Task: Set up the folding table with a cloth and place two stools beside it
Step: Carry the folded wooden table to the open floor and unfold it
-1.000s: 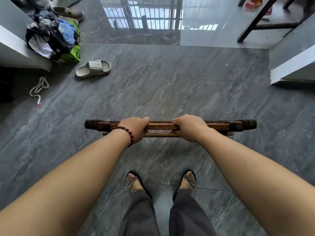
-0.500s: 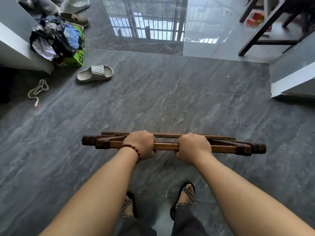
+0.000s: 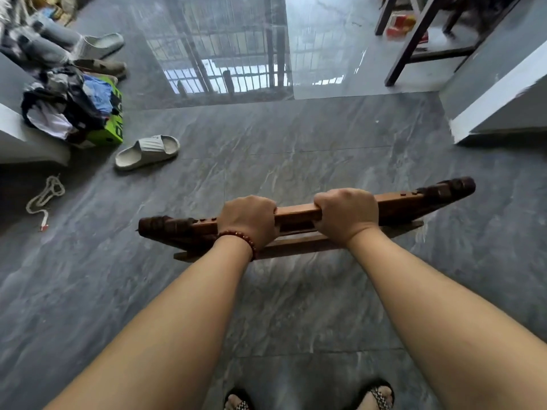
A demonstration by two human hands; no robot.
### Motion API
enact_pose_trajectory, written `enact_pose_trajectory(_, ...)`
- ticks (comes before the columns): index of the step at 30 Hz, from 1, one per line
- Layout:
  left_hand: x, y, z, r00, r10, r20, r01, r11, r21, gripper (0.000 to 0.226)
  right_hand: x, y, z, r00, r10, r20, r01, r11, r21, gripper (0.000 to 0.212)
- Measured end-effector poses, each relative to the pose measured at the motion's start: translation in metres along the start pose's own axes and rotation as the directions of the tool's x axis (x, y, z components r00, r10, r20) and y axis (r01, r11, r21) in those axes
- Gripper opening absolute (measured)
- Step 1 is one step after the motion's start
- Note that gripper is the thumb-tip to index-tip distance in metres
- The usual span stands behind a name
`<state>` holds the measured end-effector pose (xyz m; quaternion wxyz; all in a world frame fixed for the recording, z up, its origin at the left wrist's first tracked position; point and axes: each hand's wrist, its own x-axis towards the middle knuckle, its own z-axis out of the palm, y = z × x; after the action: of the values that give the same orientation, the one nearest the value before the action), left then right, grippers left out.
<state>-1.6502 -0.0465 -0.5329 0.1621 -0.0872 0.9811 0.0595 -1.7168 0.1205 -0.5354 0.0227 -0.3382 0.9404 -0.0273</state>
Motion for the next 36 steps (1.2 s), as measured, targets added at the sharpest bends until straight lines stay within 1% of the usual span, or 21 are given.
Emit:
enact_pose_trajectory(2, -0.003, 0.002, 0.003, 0.999, -0.010, -0.044, 0.010, 1.000, 0.002, 0.017, -0.005, -0.002, 0.002, 0.996, -0.002, -0.093, 0.002, 1.000, -0.004, 0.019)
enact_pose_trajectory(4, -0.004, 0.003, 0.005, 0.995, -0.018, -0.095, 0.020, 1.000, 0.018, 0.017, -0.006, -0.003, 0.002, 0.987, 0.004, -0.159, -0.007, 1.000, -0.017, 0.023)
enact_pose_trajectory(8, -0.003, 0.004, 0.008, 0.979, -0.039, -0.200, 0.044, 0.999, 0.022, 0.019, -0.004, -0.003, 0.007, 0.961, -0.022, -0.276, 0.022, 1.000, -0.003, 0.024)
enact_pose_trajectory(12, -0.001, 0.004, 0.012, 0.951, -0.047, -0.306, 0.061, 0.997, 0.038, 0.025, -0.001, -0.001, 0.013, 0.933, -0.033, -0.360, 0.046, 0.999, 0.029, 0.026)
enact_pose_trajectory(18, 0.009, 0.000, 0.016, 0.898, -0.025, -0.439, 0.060, 0.996, 0.067, 0.020, 0.009, 0.000, 0.021, 0.887, -0.028, -0.461, 0.063, 0.996, 0.061, 0.020)
enact_pose_trajectory(22, 0.014, -0.003, 0.022, 0.822, 0.007, -0.569, 0.048, 0.996, 0.081, 0.019, 0.015, 0.000, 0.031, 0.834, -0.016, -0.551, 0.045, 0.998, 0.039, 0.016)
enact_pose_trajectory(27, 0.014, -0.003, 0.029, 0.750, 0.040, -0.660, 0.056, 0.991, 0.124, 0.019, 0.013, -0.002, 0.041, 0.758, 0.009, -0.653, 0.025, 0.999, 0.042, 0.014)
enact_pose_trajectory(30, 0.002, 0.000, 0.038, 0.669, 0.064, -0.740, 0.043, 0.991, 0.125, 0.016, 0.004, -0.003, 0.048, 0.684, 0.002, -0.729, 0.042, 0.998, 0.041, 0.014)
enact_pose_trajectory(33, -0.009, 0.003, 0.047, 0.614, 0.100, -0.783, 0.030, 0.988, 0.150, 0.017, -0.009, -0.003, 0.055, 0.615, -0.017, -0.788, 0.057, 0.998, 0.022, 0.017)
enact_pose_trajectory(36, -0.014, 0.005, 0.054, 0.561, 0.101, -0.822, 0.049, 0.987, 0.154, 0.017, -0.016, -0.005, 0.059, 0.555, -0.031, -0.831, 0.064, 0.998, 0.005, 0.019)
